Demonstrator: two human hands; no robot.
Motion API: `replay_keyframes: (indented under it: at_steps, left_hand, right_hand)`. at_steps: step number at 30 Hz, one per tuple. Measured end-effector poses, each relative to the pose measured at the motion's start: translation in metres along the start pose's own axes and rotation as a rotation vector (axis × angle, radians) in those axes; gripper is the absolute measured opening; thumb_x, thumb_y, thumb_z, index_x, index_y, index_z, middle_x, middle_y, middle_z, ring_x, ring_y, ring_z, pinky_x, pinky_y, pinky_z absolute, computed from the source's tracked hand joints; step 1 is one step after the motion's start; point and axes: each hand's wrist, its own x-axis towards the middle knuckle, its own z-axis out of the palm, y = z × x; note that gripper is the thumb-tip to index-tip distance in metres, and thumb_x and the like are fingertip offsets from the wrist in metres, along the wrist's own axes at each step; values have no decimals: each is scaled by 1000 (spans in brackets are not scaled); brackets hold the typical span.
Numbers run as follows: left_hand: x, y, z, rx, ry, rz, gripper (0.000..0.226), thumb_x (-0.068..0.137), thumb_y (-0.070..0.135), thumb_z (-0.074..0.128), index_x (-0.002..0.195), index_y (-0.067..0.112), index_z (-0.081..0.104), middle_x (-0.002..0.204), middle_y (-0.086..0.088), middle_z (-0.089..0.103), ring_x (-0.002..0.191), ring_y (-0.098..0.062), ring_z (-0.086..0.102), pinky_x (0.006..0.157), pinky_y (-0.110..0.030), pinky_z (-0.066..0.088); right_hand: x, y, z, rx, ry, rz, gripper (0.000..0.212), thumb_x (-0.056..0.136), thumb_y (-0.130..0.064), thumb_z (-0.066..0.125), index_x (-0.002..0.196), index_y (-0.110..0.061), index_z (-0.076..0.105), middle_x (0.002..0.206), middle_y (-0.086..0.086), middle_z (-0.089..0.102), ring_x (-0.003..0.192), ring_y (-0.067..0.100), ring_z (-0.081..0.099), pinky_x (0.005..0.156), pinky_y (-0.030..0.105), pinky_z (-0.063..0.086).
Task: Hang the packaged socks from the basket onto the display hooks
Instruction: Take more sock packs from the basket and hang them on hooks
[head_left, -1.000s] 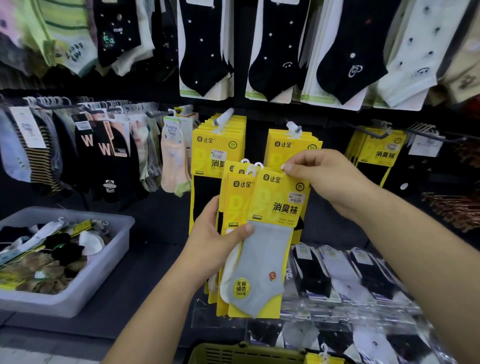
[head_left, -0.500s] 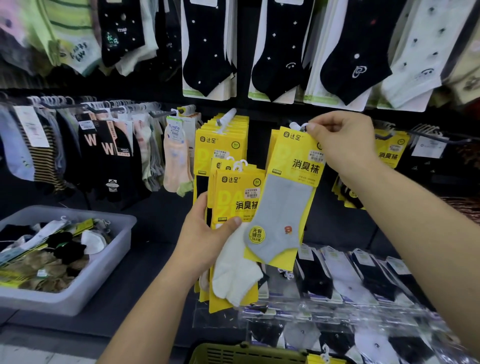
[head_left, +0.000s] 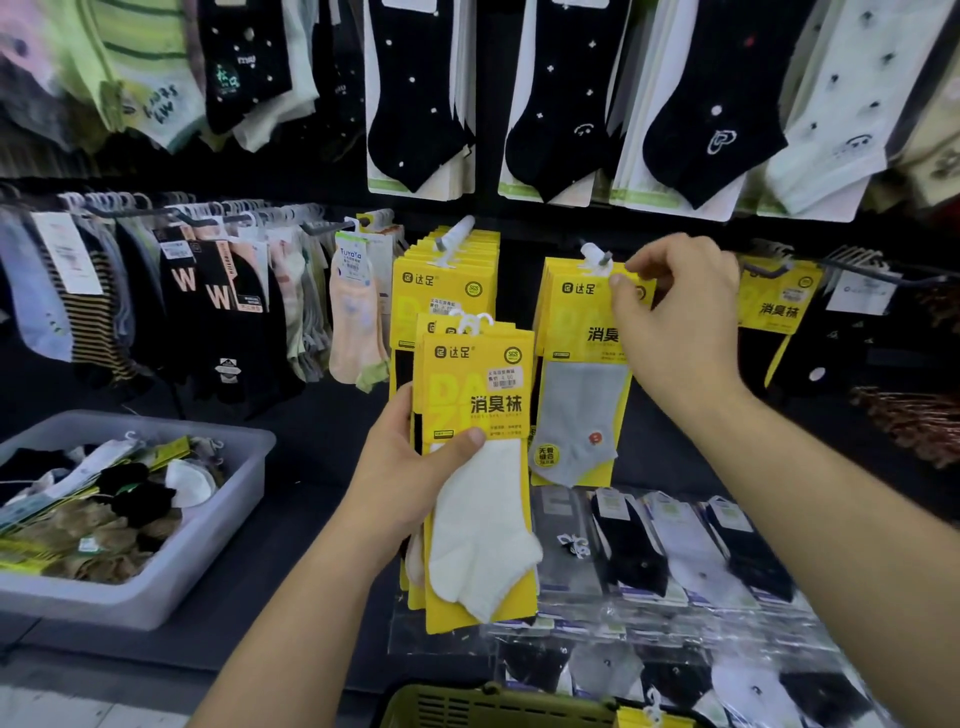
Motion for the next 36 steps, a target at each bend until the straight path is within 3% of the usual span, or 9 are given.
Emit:
replay_keyframes:
  at_steps: [6, 9, 13, 17, 20, 23, 26, 30, 36]
  left_hand:
    - [-2, 2, 15, -51, -20, 34, 50, 77, 31, 88, 122, 26, 66, 116, 1, 81, 109, -19, 78, 91, -42, 62]
    - [-4, 2, 19, -81, -6, 57, 57, 68, 39, 93, 118, 31, 68, 115, 3, 81, 106, -16, 78, 82, -32, 65]
    - [-3, 1, 21, -122, 12, 51, 46, 77, 33, 92, 117, 32, 68, 114, 7, 81, 104, -14, 79, 77, -23, 62]
    - [-3, 2, 23, -208, -28, 22, 45, 83, 34, 79, 125, 24, 66, 121, 2, 80, 112, -18, 77, 84, -26, 63]
    - [-3, 1, 24, -201, -17, 19, 43, 85, 31, 75, 126, 24, 66, 121, 2, 80, 114, -18, 76, 89, -31, 63]
    - [-1, 0, 21, -187, 14, 14, 27, 97, 15, 71, 123, 22, 67, 118, 0, 81, 112, -21, 77, 89, -34, 63]
    - [-1, 0, 20, -168, 21, 10, 26, 100, 9, 69, 123, 22, 68, 117, 0, 81, 110, -21, 77, 88, -36, 62]
    - [-2, 0, 18, -152, 28, 18, 26, 101, 8, 69, 121, 25, 68, 116, 1, 81, 109, -19, 78, 86, -32, 62]
    - [-2, -1, 19, -160, 19, 18, 28, 100, 9, 69, 122, 27, 68, 115, 3, 82, 107, -18, 78, 82, -28, 63]
  right_hand:
    - [-58, -14, 12, 278, -407, 325, 38, 75, -59, 77, 81, -25, 63, 74, -8, 64, 64, -1, 57, 58, 17, 46]
    - [-71, -15, 17, 388, -471, 434, 39, 77, -46, 82, 84, -12, 65, 72, 0, 66, 63, 6, 58, 58, 25, 49]
    - [-73, -11, 15, 557, -484, 568, 23, 86, -27, 78, 88, -5, 71, 73, 2, 75, 63, 8, 68, 49, 18, 47]
    - [-73, -5, 12, 703, -433, 661, 10, 91, -22, 71, 92, -11, 72, 78, 0, 77, 62, 5, 70, 48, 14, 47]
    - [-72, 0, 9, 702, -346, 628, 11, 94, -24, 68, 91, -14, 70, 81, -4, 77, 65, 2, 69, 51, 13, 47]
    - [-65, 5, 4, 705, -242, 591, 12, 97, -27, 65, 92, -18, 69, 85, -3, 77, 74, 8, 71, 61, 23, 54]
    - [-53, 6, -3, 734, -131, 561, 9, 97, -25, 65, 91, -20, 70, 87, -2, 78, 83, 15, 74, 75, 31, 60]
    - [-38, 5, -8, 760, -29, 589, 11, 96, -21, 67, 85, -17, 70, 78, -5, 77, 74, 8, 73, 63, 22, 57]
    - [-32, 3, -10, 762, -5, 659, 16, 94, -22, 69, 80, -15, 69, 80, 1, 77, 81, 21, 75, 76, 39, 62]
